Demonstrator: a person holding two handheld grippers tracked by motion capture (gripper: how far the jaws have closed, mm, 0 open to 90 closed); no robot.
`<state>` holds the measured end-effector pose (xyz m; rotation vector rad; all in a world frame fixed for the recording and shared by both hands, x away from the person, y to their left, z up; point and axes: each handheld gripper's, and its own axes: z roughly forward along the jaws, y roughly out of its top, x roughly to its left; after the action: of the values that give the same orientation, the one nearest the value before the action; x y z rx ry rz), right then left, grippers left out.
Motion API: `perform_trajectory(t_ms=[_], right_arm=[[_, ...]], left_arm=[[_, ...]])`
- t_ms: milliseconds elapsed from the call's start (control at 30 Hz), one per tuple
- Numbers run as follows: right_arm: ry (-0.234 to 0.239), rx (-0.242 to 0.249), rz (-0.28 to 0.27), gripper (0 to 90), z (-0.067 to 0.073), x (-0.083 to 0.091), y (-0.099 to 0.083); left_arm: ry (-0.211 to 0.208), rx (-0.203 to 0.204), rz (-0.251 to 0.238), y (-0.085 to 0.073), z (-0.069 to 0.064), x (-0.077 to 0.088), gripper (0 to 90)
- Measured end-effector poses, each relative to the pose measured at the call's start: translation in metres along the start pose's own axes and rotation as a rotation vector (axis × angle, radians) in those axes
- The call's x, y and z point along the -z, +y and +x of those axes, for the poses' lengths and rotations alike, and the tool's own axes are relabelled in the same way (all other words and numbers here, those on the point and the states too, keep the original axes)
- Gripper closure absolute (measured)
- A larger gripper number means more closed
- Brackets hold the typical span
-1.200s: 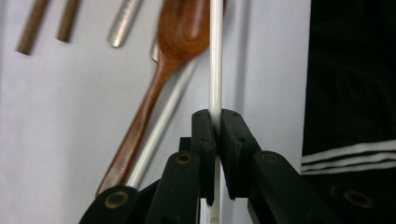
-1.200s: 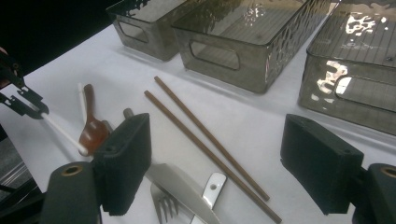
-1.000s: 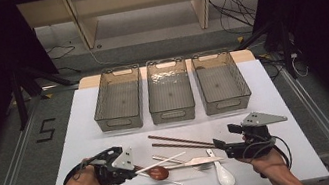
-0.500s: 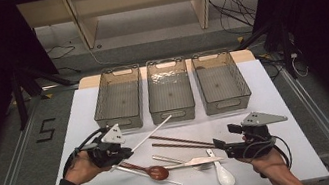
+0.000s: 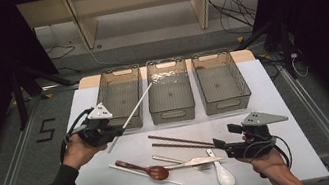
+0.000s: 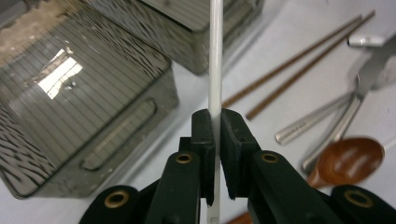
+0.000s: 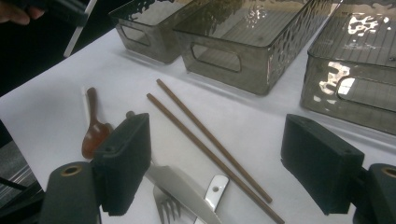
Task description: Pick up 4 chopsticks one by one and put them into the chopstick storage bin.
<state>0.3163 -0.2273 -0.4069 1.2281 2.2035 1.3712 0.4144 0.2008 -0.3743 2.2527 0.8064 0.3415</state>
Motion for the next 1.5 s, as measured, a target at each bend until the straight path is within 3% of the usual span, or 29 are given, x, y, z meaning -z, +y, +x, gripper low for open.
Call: perform_trajectory(t_ms=[200,500,900,1167,1500], right_arm=[[0.0,-0.002,-0.002,25.3,0.0,0.0,0.0],[0.001,-0.001,-0.003,25.3,0.0,0.001,0.0],[0.01,0.001,-0.003,25.3,0.0,0.0,0.001],[0.011,-0.004,-0.005,25.3,-0.001,0.001,0.0],[0.012,-0.001,-0.004,25.3,-0.001,0.0,0.0]], left_arm=[[0.065,0.03,-0.034,0.018,0.021,0.001,84.0],[0.142,0.105,-0.067,0.033,0.056,-0.004,84.0],[0.201,0.186,-0.086,0.043,0.093,-0.021,83.9],[0.215,0.23,-0.066,0.04,0.105,-0.033,83.9],[0.209,0.257,-0.048,0.028,0.106,-0.046,83.7]])
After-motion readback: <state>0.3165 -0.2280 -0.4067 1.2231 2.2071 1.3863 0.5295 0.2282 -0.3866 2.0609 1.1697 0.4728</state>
